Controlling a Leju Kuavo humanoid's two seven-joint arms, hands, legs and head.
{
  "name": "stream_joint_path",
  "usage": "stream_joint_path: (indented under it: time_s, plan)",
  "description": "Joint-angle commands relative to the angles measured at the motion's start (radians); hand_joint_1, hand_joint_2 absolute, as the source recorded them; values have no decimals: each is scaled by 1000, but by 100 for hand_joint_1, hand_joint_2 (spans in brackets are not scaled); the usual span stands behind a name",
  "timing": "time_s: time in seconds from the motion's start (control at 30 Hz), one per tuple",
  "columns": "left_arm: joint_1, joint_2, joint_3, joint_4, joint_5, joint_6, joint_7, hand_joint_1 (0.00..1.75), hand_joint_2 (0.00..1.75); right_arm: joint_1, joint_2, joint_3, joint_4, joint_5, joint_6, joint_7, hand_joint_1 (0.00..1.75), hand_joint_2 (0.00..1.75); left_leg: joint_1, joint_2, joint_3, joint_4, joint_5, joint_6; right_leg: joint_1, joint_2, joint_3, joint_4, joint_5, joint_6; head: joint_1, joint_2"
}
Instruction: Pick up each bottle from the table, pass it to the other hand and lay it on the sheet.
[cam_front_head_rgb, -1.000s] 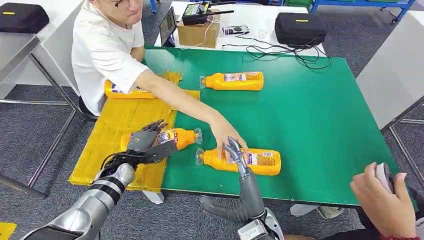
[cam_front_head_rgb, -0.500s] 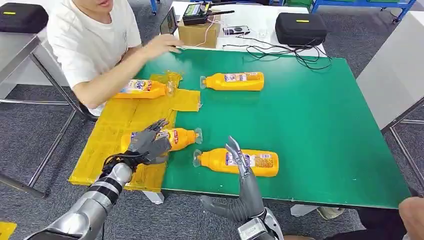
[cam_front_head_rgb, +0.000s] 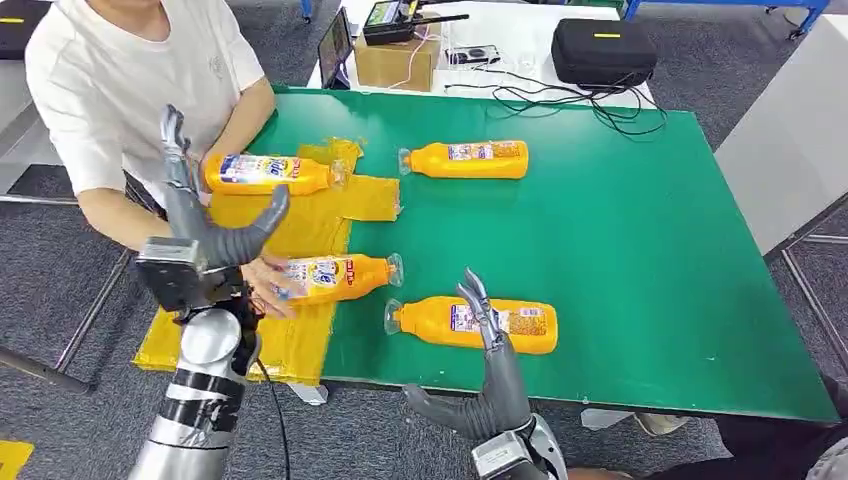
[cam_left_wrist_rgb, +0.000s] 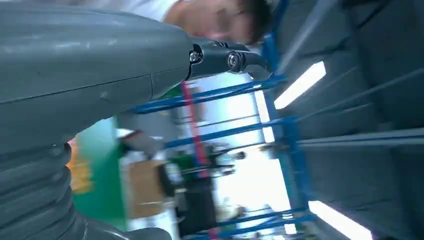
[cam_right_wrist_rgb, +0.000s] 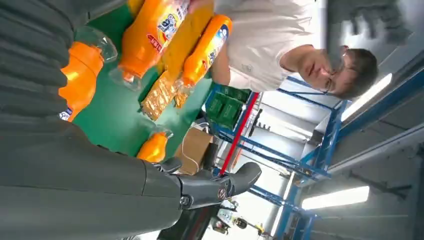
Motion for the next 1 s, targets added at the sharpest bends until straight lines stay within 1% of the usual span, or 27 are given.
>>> stream_joint_path:
  time_s: [0.03, 0.1, 0.17, 0.23, 0.3, 0.33, 0.37, 0.4, 0.43, 0.47, 0.53, 0.57, 0.63, 0.77, 0.8, 0.87, 0.9, 0.97, 1.0]
  plan:
    - [15, -6, 4, -142, 103, -29, -32, 0, 175, -22, -11, -15, 49, 16, -41, -20, 0, 175, 0, 2, 1, 0, -1, 0, 0, 1, 1, -1, 0, -1, 0, 0]
    - [22, -5, -15, -160, 125, -47, -19, 0, 175, -18, -21, -31, 33, 19, -50, -21, 0, 175, 1, 2, 3, 0, -2, 0, 1, 1, 2, -1, -1, -2, 0, 0]
    - [35, -2, -32, -178, 125, -45, -22, 0, 175, -15, -28, -52, 25, 23, -56, -19, 0, 175, 0, 0, 0, 0, 0, 0, 0, 0, 1, -1, 0, -1, 0, 0]
    - [38, 4, -52, -206, 146, -60, -63, 0, 175, -34, -48, -55, 39, 84, -75, -24, 0, 175, 0, 0, 1, 0, -1, 0, 0, 0, 1, -1, 0, -1, 0, 0]
    - [49, 4, -79, -255, 175, -90, -58, 0, 175, -54, -72, -62, 51, 141, -110, -21, 0, 175, 0, 1, 1, 0, -1, 0, 0, 0, 1, -1, 0, -1, 0, 0]
    - [67, 6, -96, -279, 187, -111, -45, 0, 175, -59, -86, -79, 59, 197, -123, 31, 0, 175, 0, 1, 1, 0, -1, 0, 0, 1, 1, -1, 0, -1, 0, 0]
    - [79, 5, -104, -290, 189, -115, -42, 0, 175, -64, -98, -87, 70, 235, -112, 79, 0, 175, 0, 1, 1, 0, -1, 0, 0, 1, 1, -1, 0, -1, 0, 0]
    - [118, 5, -116, -317, 186, -112, -40, 0, 175, -79, -136, -97, 109, 367, -86, 191, 0, 175, -1, 1, 0, -1, 0, 0, 0, 0, 0, -1, 0, 0, 0, 0]
    - [156, 7, -127, -339, 184, -120, -41, 0, 175, -103, -169, -112, 170, 486, -89, 264, 0, 175, 0, 1, 3, -1, -1, 0, 0, 0, 3, -2, -1, -1, 0, 0]
    - [186, 9, -138, -354, 194, -136, -40, 0, 175, -122, -188, -124, 215, 535, -75, 300, 0, 175, -1, 2, 2, -1, -1, 0, 0, 1, 3, -3, 0, -1, 0, 0]
    - [236, 10, -156, -365, 200, -152, -41, 0, 175, -141, -197, -170, 270, 552, -83, 324, 0, 175, -1, 5, 6, -3, -2, 0, 0, 4, 6, -5, 1, -1, 0, 0]
    - [250, 11, -163, -364, 198, -153, -45, 0, 175, -143, -200, -181, 274, 551, -81, 323, 0, 175, -1, 4, 5, -3, -1, 1, 0, 3, 5, -5, 1, -1, 0, 0]
    - [250, 11, -163, -364, 198, -153, -45, 0, 175, -143, -200, -181, 274, 551, -81, 323, 0, 175, -1, 2, 2, -1, -1, 0, -1, 1, 2, -3, 0, -1, 0, 0]
    - [244, 10, -161, -358, 197, -151, -48, 0, 175, -138, -195, -178, 263, 557, -80, 322, 0, 175, -1, 2, 3, -1, -1, 0, -1, 1, 3, -3, 0, -1, 0, 0]
    - [240, 8, -159, -356, 202, -156, -41, 0, 175, -139, -197, -173, 258, 598, -69, 363, 0, 175, -1, 2, 2, 0, -2, -1, 0, 2, 2, -2, -1, -2, 0, 0]
    - [251, 6, -162, -354, 201, -154, -43, 0, 175, -144, -204, -179, 265, 597, -70, 360, 0, 175, 0, 1, 3, -1, -2, -1, 0, 1, 3, -2, -1, -2, 0, 0]
    - [262, 8, -169, -351, 193, -161, -32, 0, 175, -150, -209, -188, 281, 634, -62, 403, 0, 175, -1, 1, 1, -1, -1, 0, 0, 1, 1, -2, 0, -1, 0, 0]
    - [287, 3, -181, -334, 190, -173, -14, 0, 175, -167, -224, -203, 319, 679, -36, 460, 0, 175, 0, 2, 4, -1, -2, -1, 1, 1, 4, -2, -1, -2, 0, 0]
    - [299, 3, -193, -324, 185, -183, -4, 0, 175, -171, -228, -209, 333, 688, -32, 467, 0, 175, 0, 2, 5, 0, -3, -1, 1, 1, 5, -2, -2, -2, 0, 0]
